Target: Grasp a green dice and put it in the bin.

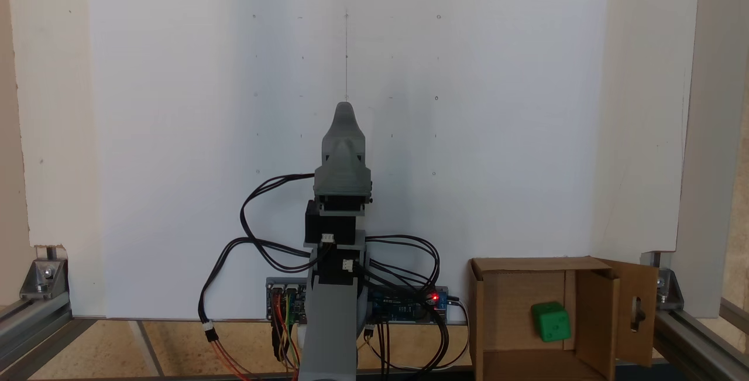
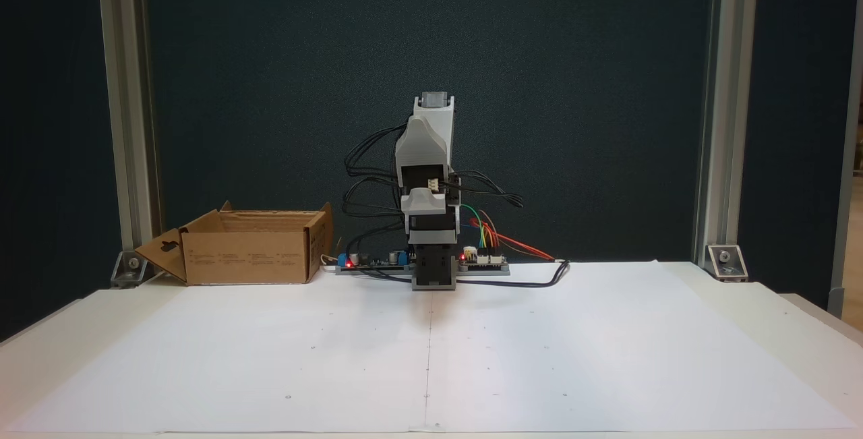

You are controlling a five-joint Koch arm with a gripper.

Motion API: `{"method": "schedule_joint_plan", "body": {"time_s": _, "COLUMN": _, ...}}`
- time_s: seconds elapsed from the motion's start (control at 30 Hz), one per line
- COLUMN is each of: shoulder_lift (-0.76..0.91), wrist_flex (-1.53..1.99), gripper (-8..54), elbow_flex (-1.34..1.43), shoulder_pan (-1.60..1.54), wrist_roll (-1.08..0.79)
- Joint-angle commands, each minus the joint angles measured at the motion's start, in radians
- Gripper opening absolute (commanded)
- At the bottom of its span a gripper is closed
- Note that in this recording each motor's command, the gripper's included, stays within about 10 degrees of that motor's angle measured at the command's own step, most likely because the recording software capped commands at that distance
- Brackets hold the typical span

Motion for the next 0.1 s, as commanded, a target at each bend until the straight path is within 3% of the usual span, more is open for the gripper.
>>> {"method": "schedule_joint_plan", "body": {"time_s": 0.0, "shoulder_lift": 0.112, "wrist_flex": -0.041, "gripper": 44.5, "elbow_flex": 0.048, "shoulder_pan": -0.014, "wrist_roll": 0.017}}
{"method": "schedule_joint_plan", "body": {"time_s": 0.07, "shoulder_lift": 0.112, "wrist_flex": -0.041, "gripper": 44.5, "elbow_flex": 0.048, "shoulder_pan": -0.014, "wrist_roll": 0.017}}
